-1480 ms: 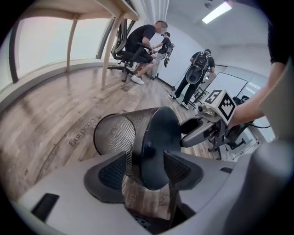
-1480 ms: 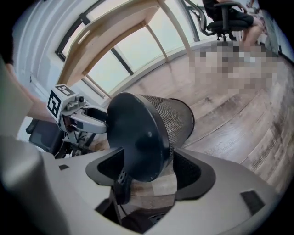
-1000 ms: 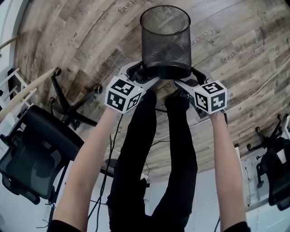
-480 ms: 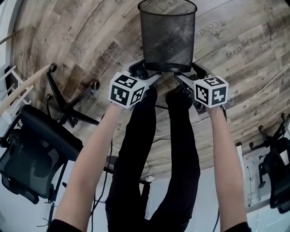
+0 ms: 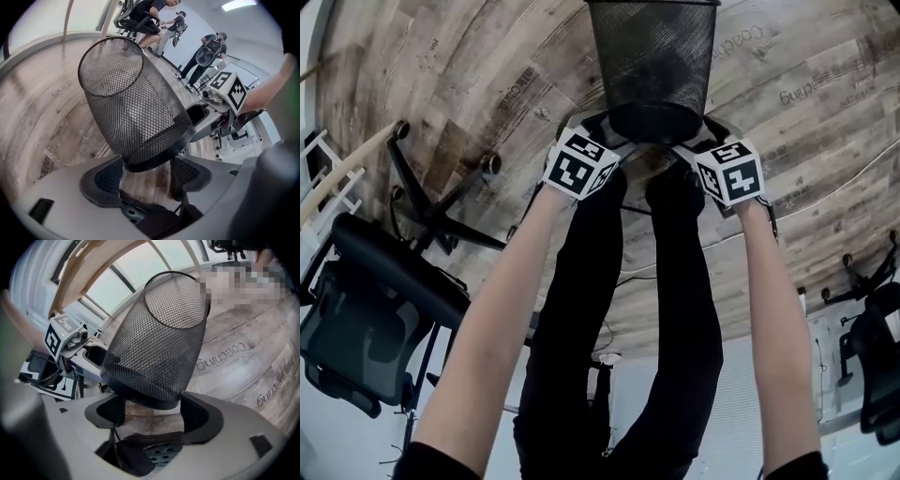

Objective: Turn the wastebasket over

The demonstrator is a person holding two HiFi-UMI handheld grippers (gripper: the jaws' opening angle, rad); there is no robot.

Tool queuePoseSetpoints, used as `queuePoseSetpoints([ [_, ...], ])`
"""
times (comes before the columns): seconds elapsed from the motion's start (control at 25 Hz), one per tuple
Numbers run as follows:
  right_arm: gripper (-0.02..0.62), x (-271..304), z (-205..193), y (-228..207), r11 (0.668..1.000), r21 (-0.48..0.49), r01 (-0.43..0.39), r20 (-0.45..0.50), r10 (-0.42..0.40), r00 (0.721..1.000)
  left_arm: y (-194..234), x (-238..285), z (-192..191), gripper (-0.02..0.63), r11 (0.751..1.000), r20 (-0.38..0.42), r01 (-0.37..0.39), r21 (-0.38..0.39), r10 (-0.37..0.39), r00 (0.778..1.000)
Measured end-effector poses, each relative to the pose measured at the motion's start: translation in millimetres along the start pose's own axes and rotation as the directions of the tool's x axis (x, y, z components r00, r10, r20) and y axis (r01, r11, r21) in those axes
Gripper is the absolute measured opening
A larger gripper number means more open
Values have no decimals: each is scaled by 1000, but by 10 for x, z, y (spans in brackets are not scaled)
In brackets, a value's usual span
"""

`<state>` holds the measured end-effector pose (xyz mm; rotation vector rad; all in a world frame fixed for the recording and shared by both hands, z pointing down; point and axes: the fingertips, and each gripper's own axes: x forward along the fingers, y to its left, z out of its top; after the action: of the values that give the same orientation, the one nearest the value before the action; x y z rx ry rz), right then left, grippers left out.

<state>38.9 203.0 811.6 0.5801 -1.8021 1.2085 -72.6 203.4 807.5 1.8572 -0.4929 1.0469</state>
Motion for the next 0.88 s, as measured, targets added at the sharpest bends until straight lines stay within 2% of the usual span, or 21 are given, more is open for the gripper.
queuePoseSetpoints([
  [0.2,368,88,-88,-56,999,-50,5,-36,-7,999,5,112,-71,347,999,-32,-6,34,7,999],
  [0.36,368,124,-130,-85,999,-54,3,-60,-7,998,23,179,-100,348,999,-47,-3,53,5,999],
  [0.52,368,115,-115,-71,999,-48,-5,-70,2,998,52,181,-108,344,1000,-26,10,27,-9,1000],
  [0.68,368,9,-99,33,1000,1,-20,-62,20,998,23,159,-136,337,1000,-42,9,13,-8,999],
  [0.88,368,-230,95,172,990,137,-25,38,20,999,-64,162,-32,337,999,-45,26,30,-25,999],
])
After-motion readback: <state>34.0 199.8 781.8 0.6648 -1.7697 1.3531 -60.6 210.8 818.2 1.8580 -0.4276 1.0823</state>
